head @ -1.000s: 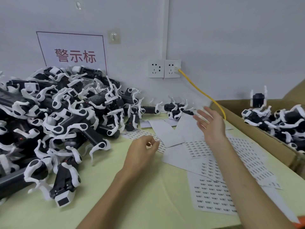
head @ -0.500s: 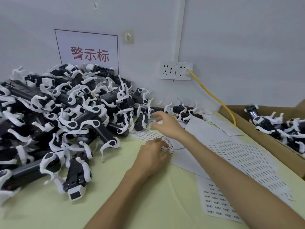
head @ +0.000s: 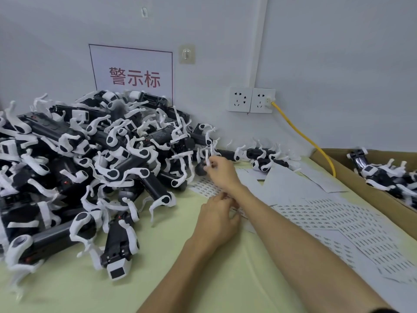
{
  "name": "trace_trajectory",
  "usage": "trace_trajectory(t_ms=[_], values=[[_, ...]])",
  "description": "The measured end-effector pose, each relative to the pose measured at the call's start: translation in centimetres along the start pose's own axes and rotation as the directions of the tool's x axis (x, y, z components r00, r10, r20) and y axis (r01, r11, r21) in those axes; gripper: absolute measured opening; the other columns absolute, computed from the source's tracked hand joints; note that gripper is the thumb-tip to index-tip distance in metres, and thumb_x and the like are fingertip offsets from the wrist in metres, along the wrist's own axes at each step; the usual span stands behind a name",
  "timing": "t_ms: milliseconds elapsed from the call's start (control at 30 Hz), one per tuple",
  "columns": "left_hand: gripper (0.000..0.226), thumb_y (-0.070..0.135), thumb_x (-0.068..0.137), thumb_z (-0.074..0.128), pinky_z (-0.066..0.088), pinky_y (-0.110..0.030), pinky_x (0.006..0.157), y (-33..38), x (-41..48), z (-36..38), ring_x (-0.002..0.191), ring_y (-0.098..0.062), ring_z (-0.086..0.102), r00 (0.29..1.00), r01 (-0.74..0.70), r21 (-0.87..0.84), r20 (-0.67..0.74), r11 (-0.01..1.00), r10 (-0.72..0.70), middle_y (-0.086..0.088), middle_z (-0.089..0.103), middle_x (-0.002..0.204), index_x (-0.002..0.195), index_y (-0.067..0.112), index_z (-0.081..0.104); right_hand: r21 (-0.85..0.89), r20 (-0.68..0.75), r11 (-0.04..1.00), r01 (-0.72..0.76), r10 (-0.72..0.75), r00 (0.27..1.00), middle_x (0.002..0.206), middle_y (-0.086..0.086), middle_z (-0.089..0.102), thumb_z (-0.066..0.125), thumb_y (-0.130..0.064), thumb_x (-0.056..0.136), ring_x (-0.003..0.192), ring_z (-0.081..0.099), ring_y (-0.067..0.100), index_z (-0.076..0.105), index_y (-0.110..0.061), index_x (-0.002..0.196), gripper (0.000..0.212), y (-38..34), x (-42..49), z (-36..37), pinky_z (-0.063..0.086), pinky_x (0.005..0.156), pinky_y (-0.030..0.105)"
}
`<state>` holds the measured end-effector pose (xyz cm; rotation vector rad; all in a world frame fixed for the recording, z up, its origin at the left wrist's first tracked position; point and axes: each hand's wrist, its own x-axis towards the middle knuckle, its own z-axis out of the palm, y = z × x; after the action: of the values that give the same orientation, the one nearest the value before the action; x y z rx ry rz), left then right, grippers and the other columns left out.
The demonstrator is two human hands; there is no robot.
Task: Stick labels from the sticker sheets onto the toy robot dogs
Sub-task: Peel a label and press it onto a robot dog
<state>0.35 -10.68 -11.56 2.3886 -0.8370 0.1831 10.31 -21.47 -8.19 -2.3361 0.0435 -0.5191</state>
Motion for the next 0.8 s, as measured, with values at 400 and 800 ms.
trace_trajectory(t_ms=[400, 800], values=[[0.058, 0.068, 0.098, 0.045, 0.054, -0.033, 0.09, 1.4, 0.4, -2.9, 0.112, -0.011, 0.07, 0.936, 0.242, -0.946, 0.169, 0.216, -0.31, 0.007, 0.076, 0.116, 0.1, 0.022, 0.082, 0.951, 0.258, 0.138, -0.275, 0.131, 0.957, 0.115, 0.016, 0.073, 0.054, -0.022, 0.099, 0.105, 0.073, 0.024, 0.063, -0.009, 0.118, 0.024, -1.5, -9.2, -8.0, 0.047, 0.104, 0.037], [0.081, 0.066, 0.088, 0.052, 0.05, -0.039, 0.086, 1.6, 0.3, -3.5, 0.097, -0.032, 0.063, 0.946, 0.133, -0.989, 0.108, 0.062, -0.305, -0.019, 0.064, 0.117, 0.138, 0.003, 0.06, 0.794, 0.421, 0.403, -0.455, 0.174, 0.89, 0.104, 0.014, 0.076, 0.049, -0.027, 0.104, 0.07, 0.071, 0.025, 0.066, -0.012, 0.109, 0.023, -1.8, -11.7, -6.6, 0.055, 0.064, 0.03]])
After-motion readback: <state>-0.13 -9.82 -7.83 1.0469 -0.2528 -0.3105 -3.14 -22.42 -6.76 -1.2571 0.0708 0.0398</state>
